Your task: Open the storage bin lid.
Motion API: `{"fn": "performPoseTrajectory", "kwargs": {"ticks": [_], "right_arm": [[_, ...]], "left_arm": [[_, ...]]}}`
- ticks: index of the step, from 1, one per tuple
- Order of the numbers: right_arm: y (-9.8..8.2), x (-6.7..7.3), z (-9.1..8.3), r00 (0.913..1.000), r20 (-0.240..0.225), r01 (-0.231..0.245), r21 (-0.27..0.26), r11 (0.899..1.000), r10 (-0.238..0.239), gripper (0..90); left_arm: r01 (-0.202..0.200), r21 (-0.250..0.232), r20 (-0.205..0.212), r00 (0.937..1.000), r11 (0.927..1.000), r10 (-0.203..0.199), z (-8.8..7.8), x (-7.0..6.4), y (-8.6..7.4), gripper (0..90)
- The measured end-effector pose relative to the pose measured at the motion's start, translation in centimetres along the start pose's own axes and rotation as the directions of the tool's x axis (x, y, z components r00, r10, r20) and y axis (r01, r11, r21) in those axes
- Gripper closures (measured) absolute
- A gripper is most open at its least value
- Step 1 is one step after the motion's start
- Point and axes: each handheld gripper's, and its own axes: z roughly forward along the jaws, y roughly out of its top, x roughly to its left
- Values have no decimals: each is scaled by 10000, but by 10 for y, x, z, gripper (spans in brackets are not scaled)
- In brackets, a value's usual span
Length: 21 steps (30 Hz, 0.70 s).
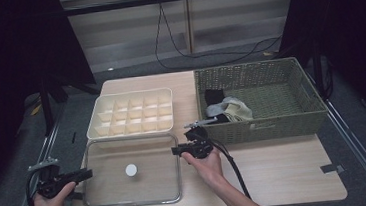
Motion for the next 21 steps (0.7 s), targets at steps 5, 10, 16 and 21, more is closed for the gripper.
{"fn": "performPoseTrajectory", "kwargs": {"ticks": [5,10,16,21], "right_arm": [[-2,-1,5,9999,141,96,70,9999,-97,658],[-4,-4,9,9997,252,68,141,9999,-72,637],[-8,-5,15,9989,449,149,282,9995,-162,604],[-9,-7,20,9988,472,85,324,9994,-100,592]], "left_arm": [[89,122,65,9999,9999,-90,3,3,0,629],[114,161,-27,9999,9998,-113,7,4,0,627],[180,266,-3,9998,9995,-180,11,6,-1,620],[258,319,-3,9997,9992,-258,14,8,-2,610]]}}
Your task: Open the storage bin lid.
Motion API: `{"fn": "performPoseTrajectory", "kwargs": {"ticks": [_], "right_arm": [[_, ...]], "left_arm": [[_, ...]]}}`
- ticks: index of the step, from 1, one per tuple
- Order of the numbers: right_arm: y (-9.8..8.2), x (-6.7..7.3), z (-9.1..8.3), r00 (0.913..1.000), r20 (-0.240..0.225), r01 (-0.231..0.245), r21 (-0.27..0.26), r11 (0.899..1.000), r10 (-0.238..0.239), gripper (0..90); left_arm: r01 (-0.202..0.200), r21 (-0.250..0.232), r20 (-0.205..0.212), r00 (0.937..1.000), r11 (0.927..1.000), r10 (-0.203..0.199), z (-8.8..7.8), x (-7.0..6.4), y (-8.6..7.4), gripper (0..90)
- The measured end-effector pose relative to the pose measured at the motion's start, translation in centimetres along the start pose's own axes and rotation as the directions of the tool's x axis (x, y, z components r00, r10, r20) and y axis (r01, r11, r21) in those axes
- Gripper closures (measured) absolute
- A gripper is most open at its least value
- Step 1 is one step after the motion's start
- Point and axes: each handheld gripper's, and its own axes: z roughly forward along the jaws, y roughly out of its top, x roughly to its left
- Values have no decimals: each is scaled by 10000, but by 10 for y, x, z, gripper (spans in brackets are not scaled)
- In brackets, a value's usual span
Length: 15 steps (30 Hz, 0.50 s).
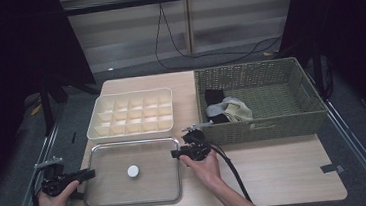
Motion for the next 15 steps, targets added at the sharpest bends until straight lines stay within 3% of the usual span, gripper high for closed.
{"fn": "performPoseTrajectory", "kwargs": {"ticks": [15], "right_arm": [[-2,-2,10,9997,206,90,170,9998,-94,565]], "left_arm": [[128,90,-83,9999,9999,-127,7,3,0,579]]}}
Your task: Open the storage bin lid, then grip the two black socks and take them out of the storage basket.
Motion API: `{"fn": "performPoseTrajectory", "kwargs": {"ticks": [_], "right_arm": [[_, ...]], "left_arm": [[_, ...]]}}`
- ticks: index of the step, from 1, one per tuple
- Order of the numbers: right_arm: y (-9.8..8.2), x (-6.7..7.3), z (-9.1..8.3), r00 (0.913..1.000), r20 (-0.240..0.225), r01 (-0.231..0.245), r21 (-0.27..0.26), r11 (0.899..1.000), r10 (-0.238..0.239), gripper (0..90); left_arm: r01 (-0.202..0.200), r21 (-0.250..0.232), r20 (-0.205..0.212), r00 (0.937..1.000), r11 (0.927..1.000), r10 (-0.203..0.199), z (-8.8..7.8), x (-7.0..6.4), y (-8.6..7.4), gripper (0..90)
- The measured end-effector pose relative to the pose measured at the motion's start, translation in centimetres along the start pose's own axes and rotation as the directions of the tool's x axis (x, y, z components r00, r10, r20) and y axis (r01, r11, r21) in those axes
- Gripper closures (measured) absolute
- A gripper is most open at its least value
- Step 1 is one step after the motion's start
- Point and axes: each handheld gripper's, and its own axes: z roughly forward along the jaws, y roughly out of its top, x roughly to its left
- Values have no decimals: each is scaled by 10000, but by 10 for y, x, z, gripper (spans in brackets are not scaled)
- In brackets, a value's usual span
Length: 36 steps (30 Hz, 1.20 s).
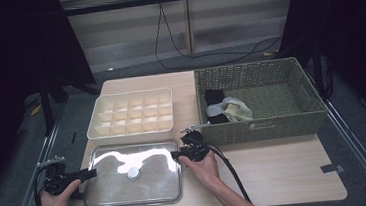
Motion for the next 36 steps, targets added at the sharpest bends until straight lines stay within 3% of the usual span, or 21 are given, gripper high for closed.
{"fn": "performPoseTrajectory", "kwargs": {"ticks": [11,12,14,16,21,32,36], "right_arm": [[-2,1,5,9991,-19,424,78,9991,-424,480],[-2,1,5,9987,-20,503,53,9987,-503,442],[-2,0,5,9986,-43,533,-2,9986,-533,430],[-1,-1,3,9978,47,663,-32,9978,-662,358],[0,-1,0,9964,41,842,5,9965,-842,346],[2,-6,-14,9945,-672,780,-448,9959,-809,357],[3,-5,-18,9917,-909,863,-509,9950,-907,359]], "left_arm": [[-118,-46,-111,9999,9999,118,5,-1,0,501],[-94,-106,-188,9998,9999,92,5,-2,1,456],[-128,-251,-148,9998,9996,125,4,-2,2,457],[-164,-397,-148,9998,9991,158,2,-4,4,433],[-376,-513,-197,9991,9980,366,0,-9,6,411],[-830,-911,-27,9965,9924,831,-10,-33,1,414],[-1227,-908,71,9923,9883,1238,-12,-45,0,414]]}}
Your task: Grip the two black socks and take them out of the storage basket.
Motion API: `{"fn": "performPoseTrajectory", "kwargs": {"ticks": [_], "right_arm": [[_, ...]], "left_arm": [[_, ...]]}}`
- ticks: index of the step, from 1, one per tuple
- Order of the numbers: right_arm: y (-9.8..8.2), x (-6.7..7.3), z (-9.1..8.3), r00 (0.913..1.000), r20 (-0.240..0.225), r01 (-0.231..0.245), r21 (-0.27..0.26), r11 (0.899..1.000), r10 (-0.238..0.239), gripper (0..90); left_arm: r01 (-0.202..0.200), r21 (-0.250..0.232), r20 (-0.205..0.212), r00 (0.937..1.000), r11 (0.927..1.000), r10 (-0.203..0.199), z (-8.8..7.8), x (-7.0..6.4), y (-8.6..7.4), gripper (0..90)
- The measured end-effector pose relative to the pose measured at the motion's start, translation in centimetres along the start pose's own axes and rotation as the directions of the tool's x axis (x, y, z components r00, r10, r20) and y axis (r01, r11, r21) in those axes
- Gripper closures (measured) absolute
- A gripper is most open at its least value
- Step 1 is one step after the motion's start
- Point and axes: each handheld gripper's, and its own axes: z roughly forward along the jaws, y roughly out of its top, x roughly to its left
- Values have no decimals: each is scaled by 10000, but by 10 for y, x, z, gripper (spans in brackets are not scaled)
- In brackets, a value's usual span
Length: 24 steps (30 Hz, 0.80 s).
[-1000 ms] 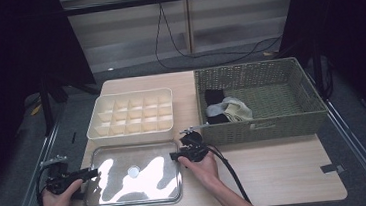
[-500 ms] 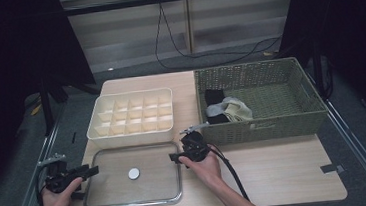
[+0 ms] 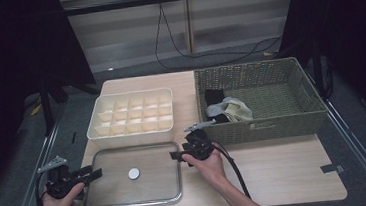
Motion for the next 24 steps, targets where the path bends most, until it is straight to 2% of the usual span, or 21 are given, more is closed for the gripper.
{"fn": "performPoseTrajectory", "kwargs": {"ticks": [3,6,7,8,10,12,14,17,22,24], "right_arm": [[1,3,-4,9997,-179,136,-68,9999,-137,350],[1,4,-12,9995,-271,176,-227,9996,-183,336],[1,4,-12,9995,-271,176,-227,9996,-183,336],[1,4,-16,9993,-304,211,-331,9992,-221,330],[1,4,-18,9993,-319,192,-352,9992,-203,330],[1,4,-24,9986,-427,281,-453,9986,-300,332],[0,4,-33,9982,-459,351,-527,9980,-375,344],[0,3,-39,9982,-467,349,-681,9971,-382,364],[2,3,-53,9969,-612,441,-854,9954,-494,387],[3,3,-59,9960,-684,505,-898,9947,-567,390]], "left_arm": [[-247,28,83,9997,9997,246,0,-13,3,390],[-332,-63,286,9990,9994,333,1,-25,6,359],[-357,-34,332,9988,9994,358,2,-28,6,359],[-577,155,396,9976,9982,570,5,-37,8,334],[-667,194,499,9966,9976,657,6,-41,9,301],[-778,125,769,9941,9969,766,8,-50,10,285],[-763,-75,835,9936,9971,766,10,-60,13,263],[-791,-227,947,9922,9966,810,13,-68,14,254],[-1165,-294,1182,9858,9928,1192,20,-84,15,230],[-1201,-408,1289,9838,9919,1244,21,-89,15,230]]}}
